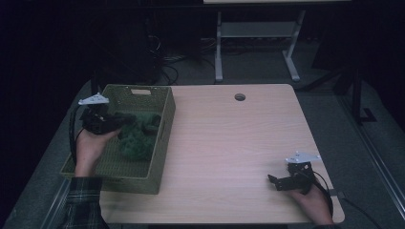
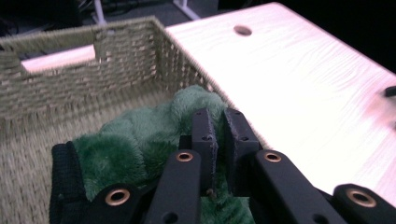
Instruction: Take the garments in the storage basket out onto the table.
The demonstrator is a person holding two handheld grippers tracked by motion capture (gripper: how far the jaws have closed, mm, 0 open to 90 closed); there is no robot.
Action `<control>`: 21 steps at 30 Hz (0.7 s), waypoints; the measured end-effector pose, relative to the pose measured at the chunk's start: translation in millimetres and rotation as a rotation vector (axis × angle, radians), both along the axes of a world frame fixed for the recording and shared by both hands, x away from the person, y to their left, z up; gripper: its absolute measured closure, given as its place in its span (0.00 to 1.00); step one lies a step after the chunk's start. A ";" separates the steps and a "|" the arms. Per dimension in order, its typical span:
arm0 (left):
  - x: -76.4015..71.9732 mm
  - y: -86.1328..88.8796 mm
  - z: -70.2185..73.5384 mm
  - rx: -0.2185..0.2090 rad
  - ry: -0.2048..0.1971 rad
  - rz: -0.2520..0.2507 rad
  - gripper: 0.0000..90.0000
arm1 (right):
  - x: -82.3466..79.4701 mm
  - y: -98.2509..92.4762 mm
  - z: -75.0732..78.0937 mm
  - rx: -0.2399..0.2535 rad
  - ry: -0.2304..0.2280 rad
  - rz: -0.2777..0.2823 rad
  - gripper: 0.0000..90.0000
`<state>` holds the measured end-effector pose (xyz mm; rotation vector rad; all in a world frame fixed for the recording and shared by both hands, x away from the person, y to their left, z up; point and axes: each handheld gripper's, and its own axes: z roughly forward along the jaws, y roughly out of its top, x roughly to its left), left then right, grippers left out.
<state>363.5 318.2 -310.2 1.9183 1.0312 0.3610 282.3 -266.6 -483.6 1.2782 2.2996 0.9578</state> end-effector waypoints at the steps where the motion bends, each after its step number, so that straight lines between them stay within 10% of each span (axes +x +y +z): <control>1: -0.7 0.1 3.0 -0.008 -0.006 -0.001 0.93 | 0.0 0.0 0.0 0.000 0.000 0.000 0.00; 21: -14.6 -19.3 67.1 -0.090 -0.157 -0.071 0.93 | 0.0 0.0 0.1 0.000 0.000 0.000 0.00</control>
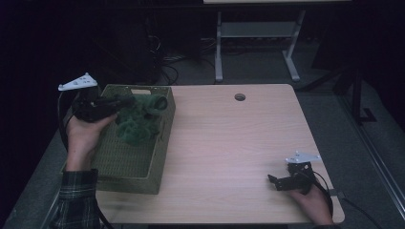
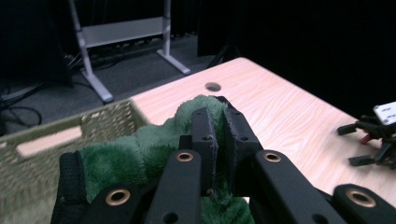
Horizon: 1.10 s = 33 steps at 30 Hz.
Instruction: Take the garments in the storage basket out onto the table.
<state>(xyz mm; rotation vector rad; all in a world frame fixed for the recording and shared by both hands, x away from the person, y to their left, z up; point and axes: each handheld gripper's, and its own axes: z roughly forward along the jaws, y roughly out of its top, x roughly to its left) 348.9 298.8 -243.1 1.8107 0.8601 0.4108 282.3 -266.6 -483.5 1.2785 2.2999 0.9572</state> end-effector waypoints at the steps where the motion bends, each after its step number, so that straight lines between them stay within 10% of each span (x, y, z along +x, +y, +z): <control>1: -0.2 -2.4 2.7 0.001 -0.004 -0.007 0.93 | 0.0 0.0 0.0 0.000 0.000 0.000 0.00; 33: 0.5 -113.3 30.7 -0.010 -0.076 -0.218 0.93 | -0.1 0.1 0.1 0.001 0.003 -0.001 0.00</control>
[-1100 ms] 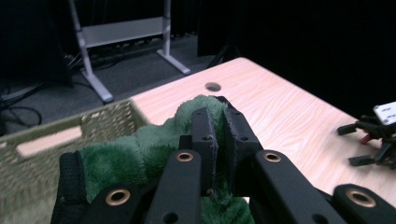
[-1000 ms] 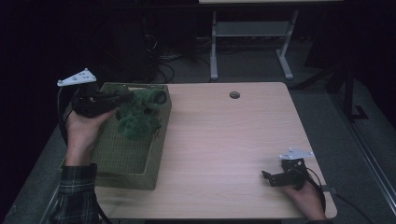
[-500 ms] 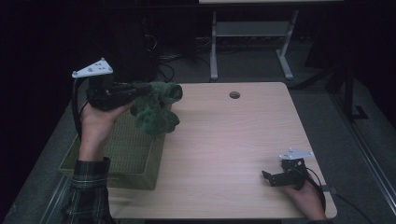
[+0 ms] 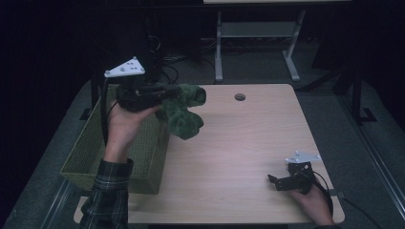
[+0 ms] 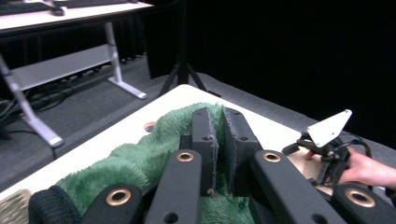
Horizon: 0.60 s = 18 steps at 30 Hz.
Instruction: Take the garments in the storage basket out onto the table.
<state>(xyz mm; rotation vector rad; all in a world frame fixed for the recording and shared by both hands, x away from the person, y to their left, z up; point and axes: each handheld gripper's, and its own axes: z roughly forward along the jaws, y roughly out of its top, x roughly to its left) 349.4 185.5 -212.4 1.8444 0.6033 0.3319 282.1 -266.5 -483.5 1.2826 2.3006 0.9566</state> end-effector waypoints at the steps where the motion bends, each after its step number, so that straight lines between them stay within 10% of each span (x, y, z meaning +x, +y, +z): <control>1: 0.3 -3.6 -0.2 0.001 0.000 -0.006 0.93 | 0.0 0.0 0.0 0.000 0.000 0.000 0.00; 18: 4.1 -71.2 -30.8 -0.014 0.038 -0.119 0.94 | -0.1 0.1 0.1 0.001 0.002 -0.001 0.00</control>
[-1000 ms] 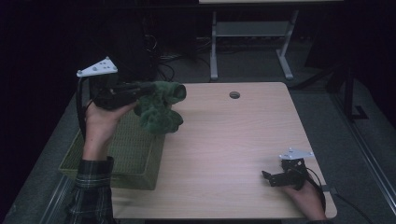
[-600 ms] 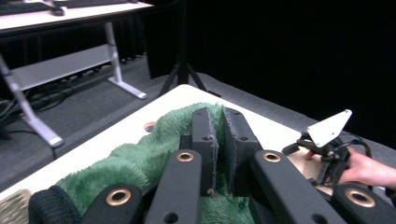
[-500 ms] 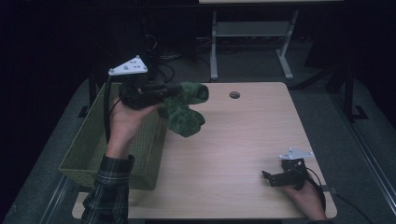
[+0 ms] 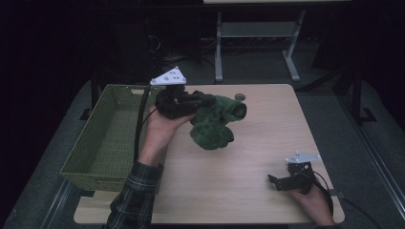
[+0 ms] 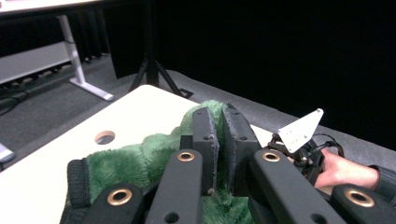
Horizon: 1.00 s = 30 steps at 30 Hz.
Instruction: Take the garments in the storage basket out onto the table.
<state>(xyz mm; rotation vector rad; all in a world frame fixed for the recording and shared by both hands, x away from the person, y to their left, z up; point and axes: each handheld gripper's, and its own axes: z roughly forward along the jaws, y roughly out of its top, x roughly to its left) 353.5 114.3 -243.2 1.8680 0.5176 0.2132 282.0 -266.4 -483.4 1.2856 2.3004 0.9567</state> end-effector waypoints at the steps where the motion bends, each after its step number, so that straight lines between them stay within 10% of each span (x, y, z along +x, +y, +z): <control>1: 0.2 -3.4 -3.4 0.000 0.004 -0.003 0.94 | -0.1 0.1 0.0 0.002 0.001 -0.001 0.00; 30: -13.9 -88.8 -133.9 0.051 0.148 -0.087 0.94 | 0.0 -0.1 -0.1 0.000 -0.001 0.001 0.00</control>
